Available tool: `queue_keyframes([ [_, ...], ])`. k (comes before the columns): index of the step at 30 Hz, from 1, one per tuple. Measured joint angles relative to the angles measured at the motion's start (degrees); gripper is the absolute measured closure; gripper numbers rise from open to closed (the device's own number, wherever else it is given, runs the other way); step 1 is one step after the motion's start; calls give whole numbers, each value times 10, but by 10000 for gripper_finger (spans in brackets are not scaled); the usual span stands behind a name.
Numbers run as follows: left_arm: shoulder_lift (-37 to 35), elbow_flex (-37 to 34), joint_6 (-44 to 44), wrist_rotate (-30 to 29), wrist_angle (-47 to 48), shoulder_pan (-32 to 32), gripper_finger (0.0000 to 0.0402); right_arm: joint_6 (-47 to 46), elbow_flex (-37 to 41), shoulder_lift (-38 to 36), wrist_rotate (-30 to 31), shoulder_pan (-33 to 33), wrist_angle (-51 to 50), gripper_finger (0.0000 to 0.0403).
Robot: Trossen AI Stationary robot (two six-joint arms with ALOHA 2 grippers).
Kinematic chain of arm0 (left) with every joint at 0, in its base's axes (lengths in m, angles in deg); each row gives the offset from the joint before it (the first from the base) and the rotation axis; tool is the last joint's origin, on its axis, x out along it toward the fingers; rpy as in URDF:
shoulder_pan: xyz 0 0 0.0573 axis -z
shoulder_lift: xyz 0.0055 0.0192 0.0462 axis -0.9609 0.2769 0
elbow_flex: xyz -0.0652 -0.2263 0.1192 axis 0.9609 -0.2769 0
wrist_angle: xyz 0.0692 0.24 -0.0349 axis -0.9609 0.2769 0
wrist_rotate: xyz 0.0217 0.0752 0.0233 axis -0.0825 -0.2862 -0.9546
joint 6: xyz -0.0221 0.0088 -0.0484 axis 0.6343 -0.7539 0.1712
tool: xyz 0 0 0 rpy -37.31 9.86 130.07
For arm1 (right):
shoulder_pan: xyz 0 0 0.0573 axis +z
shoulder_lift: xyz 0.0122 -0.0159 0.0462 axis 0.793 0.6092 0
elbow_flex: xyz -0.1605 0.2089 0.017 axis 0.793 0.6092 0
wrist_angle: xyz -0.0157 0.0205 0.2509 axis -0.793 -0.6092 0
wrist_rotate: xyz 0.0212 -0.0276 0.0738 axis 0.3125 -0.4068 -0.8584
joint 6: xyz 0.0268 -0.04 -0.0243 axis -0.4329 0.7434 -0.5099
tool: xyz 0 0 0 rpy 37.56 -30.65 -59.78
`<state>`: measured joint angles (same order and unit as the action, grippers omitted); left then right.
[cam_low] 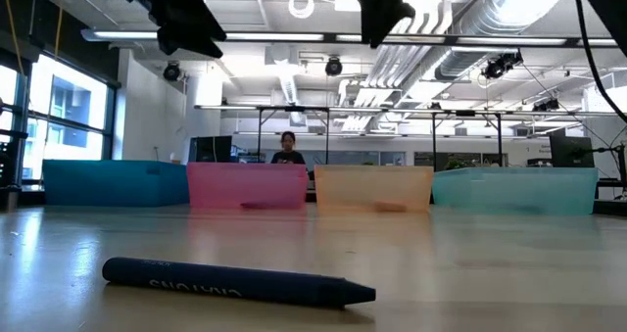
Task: Sort crayons/erasers/pens/pencils in bins
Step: Put the blue crayon into the pink bin
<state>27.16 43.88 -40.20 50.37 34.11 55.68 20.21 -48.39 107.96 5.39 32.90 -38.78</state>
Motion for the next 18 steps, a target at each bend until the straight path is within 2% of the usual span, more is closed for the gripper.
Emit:
queue_keyframes([
  [8,37,37,-42,0,2,35,181,44,0,-9,34,71,0,263],
  [18,91,97,-42,-11,26,96,181,64,1,-22,36,97,0,263],
])
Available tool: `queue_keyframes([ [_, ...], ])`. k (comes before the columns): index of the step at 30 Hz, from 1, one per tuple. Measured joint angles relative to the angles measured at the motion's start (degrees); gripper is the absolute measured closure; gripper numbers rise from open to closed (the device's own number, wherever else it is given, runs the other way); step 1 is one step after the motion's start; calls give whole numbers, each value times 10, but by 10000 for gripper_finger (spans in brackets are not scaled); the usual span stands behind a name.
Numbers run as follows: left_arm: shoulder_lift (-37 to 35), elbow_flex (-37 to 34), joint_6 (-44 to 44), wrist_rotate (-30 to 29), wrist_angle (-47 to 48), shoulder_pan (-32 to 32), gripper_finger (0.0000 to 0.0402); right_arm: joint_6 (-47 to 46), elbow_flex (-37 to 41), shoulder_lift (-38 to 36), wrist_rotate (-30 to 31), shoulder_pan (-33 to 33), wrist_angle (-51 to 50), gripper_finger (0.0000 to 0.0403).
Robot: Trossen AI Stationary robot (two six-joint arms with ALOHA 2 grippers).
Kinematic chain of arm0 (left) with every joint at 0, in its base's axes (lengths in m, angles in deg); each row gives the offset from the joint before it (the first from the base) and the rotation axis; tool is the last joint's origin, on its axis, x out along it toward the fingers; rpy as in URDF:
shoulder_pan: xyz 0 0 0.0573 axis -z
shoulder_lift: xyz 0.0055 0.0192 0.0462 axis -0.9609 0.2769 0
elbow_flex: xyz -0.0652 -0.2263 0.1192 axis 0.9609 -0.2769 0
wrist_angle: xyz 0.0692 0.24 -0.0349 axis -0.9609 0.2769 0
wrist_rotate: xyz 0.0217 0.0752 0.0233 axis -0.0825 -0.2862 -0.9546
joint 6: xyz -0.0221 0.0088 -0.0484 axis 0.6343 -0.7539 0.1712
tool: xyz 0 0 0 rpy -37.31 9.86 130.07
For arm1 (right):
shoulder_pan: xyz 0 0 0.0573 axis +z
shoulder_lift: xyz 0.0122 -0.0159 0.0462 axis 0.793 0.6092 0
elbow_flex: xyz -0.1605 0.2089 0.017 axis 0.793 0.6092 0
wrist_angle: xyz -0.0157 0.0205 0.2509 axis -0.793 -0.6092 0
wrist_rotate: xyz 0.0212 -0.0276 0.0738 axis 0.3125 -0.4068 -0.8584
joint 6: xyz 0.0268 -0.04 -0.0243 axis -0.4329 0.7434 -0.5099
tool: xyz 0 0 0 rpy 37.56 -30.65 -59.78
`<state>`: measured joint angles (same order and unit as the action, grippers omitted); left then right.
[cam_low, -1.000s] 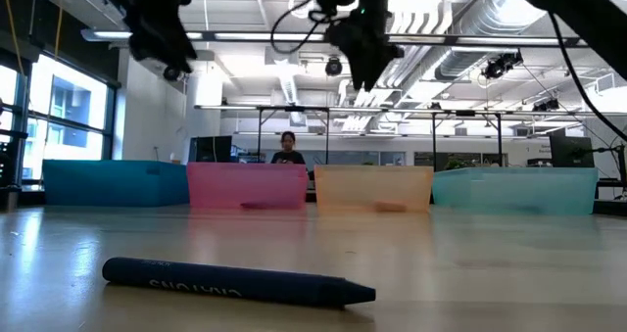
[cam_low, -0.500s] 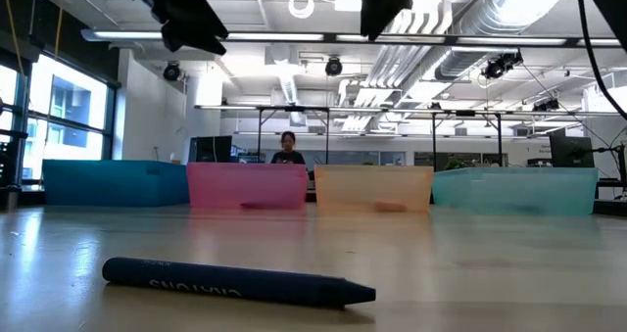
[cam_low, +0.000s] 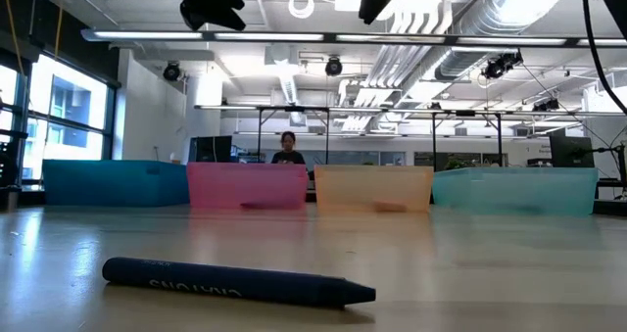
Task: Sort crayons/erasers/pens/pencils in bins
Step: Put the blue crayon into the pink bin
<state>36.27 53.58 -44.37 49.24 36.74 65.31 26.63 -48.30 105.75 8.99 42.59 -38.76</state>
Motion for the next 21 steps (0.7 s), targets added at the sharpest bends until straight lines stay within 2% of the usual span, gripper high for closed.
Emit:
queue_keyframes([
  [11,58,7,16,-1,0,79,181,32,6,-41,-10,3,2,263],
  [14,72,7,34,-1,-2,99,181,44,62,-74,-18,10,1,263],
  [17,82,7,53,-1,-4,118,181,28,159,-125,-16,19,10,263],
  [21,90,7,102,-1,-6,141,181,-1,278,-199,-19,33,75,263],
])
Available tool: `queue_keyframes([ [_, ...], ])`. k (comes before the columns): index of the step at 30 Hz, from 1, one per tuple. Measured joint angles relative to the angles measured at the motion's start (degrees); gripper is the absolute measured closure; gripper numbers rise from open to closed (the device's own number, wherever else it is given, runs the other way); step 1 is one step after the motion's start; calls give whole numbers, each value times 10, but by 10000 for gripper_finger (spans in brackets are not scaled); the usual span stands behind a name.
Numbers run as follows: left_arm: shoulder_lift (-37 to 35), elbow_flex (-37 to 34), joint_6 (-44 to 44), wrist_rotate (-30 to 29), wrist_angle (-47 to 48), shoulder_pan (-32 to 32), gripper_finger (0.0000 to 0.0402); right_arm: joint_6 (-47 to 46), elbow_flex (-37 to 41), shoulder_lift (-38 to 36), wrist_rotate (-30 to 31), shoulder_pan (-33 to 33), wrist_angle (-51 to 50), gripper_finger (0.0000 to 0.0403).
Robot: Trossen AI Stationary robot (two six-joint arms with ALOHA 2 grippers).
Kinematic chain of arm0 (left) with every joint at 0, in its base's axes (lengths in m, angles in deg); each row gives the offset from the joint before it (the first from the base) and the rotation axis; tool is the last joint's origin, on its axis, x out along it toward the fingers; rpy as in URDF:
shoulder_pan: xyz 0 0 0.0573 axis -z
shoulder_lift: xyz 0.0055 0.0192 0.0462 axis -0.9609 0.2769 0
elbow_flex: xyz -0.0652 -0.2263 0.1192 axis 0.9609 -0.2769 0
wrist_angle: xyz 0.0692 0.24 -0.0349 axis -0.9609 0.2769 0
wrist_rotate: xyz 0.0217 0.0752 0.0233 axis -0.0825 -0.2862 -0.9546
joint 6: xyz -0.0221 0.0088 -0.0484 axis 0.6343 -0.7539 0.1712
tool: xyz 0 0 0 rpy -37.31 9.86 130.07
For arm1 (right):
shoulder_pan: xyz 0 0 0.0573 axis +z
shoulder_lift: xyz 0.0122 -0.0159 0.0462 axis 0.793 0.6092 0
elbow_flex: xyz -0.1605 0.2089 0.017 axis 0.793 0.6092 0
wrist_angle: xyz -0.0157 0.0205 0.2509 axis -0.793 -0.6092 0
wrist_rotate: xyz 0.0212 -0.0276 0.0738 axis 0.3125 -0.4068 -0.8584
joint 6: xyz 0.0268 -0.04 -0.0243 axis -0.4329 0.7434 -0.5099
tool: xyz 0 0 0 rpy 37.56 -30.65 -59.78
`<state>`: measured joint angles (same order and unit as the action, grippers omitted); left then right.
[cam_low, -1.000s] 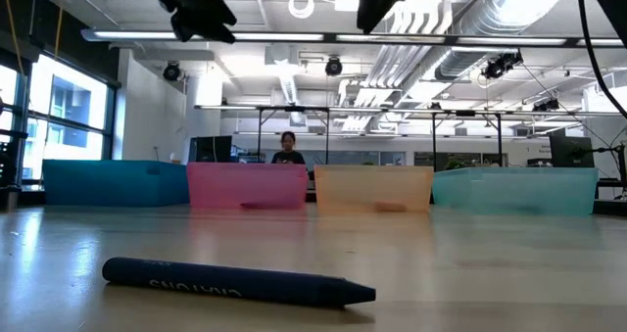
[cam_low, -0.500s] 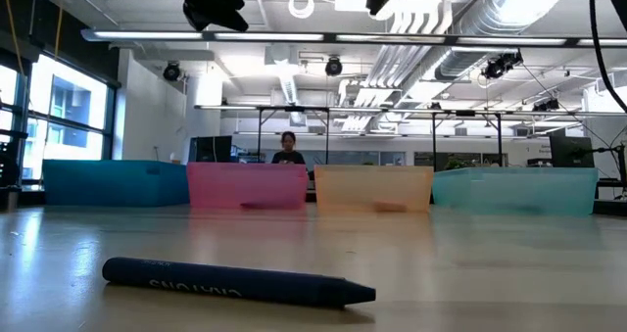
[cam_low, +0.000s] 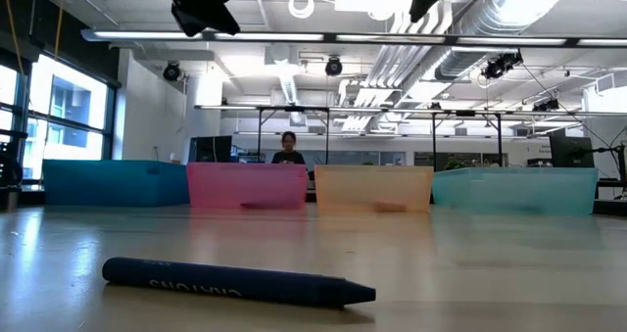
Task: Sort crayons/erasers/pens/pencils in bins
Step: Put the blue crayon into the pink bin
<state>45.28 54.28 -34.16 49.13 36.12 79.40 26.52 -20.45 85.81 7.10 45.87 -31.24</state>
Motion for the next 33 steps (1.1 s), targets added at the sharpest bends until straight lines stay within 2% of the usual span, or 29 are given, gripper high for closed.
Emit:
queue_keyframes([
  [6,14,32,10,-13,8,38,181,-56,132,-85,-2,23,94,263],
  [11,47,93,-1,-52,61,57,181,-114,206,-126,-3,49,104,263],
  [16,102,163,0,-56,130,71,181,-154,265,-152,0,76,107,263],
  [25,216,279,32,-54,204,112,181,-198,315,-161,3,106,115,263],
  [33,286,297,120,-67,209,148,181,-194,316,-161,3,113,137,263],
])
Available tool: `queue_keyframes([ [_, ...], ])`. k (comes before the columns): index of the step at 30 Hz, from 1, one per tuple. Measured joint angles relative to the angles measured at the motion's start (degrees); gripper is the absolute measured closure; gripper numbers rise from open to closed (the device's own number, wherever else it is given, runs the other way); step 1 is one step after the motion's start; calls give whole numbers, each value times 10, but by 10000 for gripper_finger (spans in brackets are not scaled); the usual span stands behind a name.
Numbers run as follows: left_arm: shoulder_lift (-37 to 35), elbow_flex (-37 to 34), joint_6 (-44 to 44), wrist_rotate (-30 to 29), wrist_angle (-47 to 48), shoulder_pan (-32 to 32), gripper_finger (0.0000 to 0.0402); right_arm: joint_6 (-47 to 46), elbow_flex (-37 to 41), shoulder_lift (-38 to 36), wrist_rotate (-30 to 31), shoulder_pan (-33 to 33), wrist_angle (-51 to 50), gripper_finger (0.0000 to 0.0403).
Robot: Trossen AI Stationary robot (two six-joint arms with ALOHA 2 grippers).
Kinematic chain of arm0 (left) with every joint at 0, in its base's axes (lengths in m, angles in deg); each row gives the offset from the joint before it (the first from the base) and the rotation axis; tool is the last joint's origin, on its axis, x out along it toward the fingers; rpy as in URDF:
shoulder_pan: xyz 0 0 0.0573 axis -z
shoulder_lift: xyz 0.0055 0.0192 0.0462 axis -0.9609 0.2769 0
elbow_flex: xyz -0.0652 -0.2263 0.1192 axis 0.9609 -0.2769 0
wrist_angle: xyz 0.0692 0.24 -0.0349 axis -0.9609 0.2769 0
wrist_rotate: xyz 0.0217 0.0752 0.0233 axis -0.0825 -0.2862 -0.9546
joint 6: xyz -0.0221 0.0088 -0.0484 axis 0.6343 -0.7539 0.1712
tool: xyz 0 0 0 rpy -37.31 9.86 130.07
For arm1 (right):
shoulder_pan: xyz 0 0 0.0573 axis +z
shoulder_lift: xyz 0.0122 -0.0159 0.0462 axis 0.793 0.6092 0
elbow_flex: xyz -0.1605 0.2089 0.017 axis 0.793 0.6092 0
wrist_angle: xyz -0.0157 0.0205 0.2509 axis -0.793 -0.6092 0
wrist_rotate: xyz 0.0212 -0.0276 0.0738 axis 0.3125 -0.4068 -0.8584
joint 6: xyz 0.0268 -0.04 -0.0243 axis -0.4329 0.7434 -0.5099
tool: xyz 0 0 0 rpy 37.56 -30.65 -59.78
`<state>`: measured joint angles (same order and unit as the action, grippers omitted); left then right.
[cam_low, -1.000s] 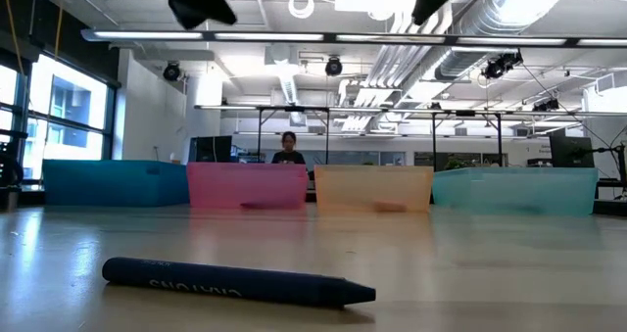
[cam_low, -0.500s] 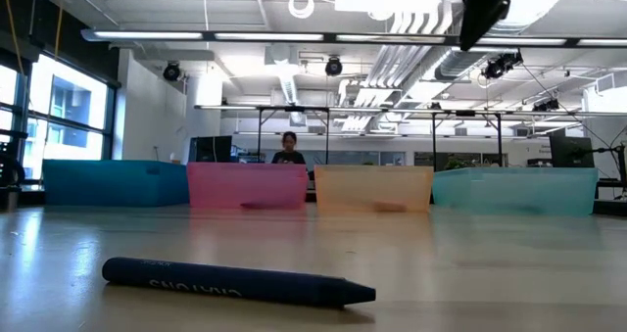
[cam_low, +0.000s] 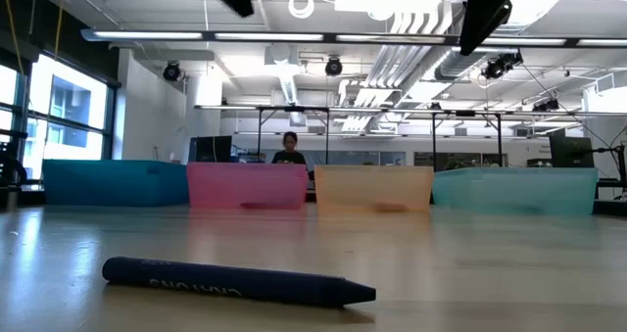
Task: Sort crayons/erasers/pens/pencils in bins
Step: Put the blue crayon into the pink bin
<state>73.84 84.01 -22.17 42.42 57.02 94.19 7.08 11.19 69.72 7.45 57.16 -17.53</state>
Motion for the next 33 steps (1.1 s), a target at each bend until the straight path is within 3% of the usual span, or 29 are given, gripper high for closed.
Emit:
queue_keyframes([
  [13,99,0,35,-1,-56,61,181,2,0,0,0,0,3,263],
  [26,178,0,59,21,-163,79,181,15,7,0,2,0,13,263],
  [33,207,-1,59,15,-166,87,181,15,28,1,2,0,19,263],
])
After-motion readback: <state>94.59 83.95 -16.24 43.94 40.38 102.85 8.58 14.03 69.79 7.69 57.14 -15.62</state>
